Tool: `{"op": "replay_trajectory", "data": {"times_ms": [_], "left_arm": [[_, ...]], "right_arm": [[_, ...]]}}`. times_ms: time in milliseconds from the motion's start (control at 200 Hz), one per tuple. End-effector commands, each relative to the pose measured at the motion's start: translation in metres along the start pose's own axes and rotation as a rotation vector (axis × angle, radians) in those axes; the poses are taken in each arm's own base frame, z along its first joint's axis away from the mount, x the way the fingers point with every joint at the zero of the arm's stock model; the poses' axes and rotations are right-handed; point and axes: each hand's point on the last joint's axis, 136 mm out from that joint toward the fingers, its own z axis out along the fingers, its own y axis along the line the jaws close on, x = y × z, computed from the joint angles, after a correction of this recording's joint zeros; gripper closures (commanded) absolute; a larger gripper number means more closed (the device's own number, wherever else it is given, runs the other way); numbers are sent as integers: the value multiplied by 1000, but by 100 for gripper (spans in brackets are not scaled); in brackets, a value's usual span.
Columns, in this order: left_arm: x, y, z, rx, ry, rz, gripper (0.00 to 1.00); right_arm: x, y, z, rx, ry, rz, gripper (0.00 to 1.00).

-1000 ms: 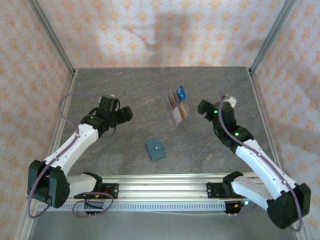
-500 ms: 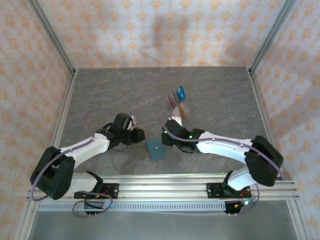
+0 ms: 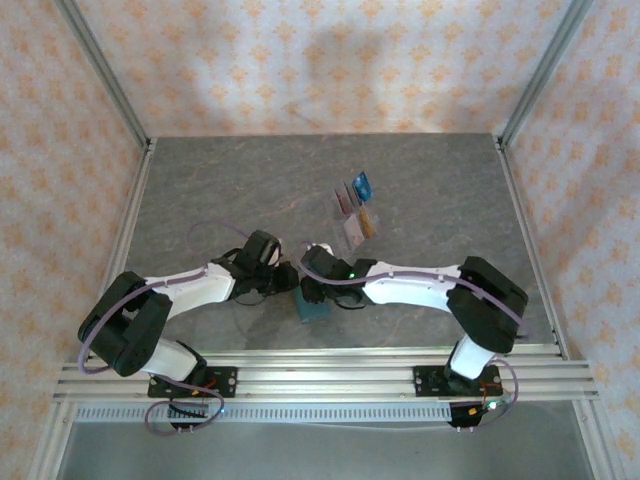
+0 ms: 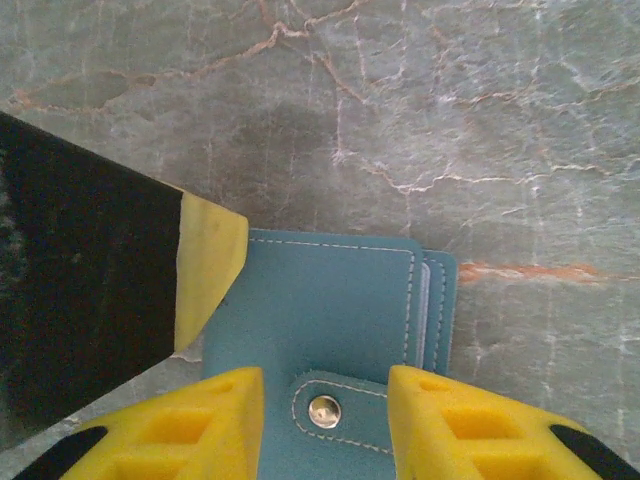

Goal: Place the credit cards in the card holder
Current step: Open the button on the card holder.

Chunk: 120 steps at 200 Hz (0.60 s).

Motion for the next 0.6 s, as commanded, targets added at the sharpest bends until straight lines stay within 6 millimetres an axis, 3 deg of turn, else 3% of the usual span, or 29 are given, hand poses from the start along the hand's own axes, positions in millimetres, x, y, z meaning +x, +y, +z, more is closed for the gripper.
{"op": "replay_trajectory", "data": {"times_ms": [0,520,595], "left_arm": [[3,9,4,-33,-14,-3,85],[14,18,17,-61,0,1,87],[14,18,17,-64,-2,3,86]], "right_arm": [[2,6,4,6,22,-37,63],[33,-7,25,199,72,-125,63],[38,-12,28,222,80,-115,67]]}}
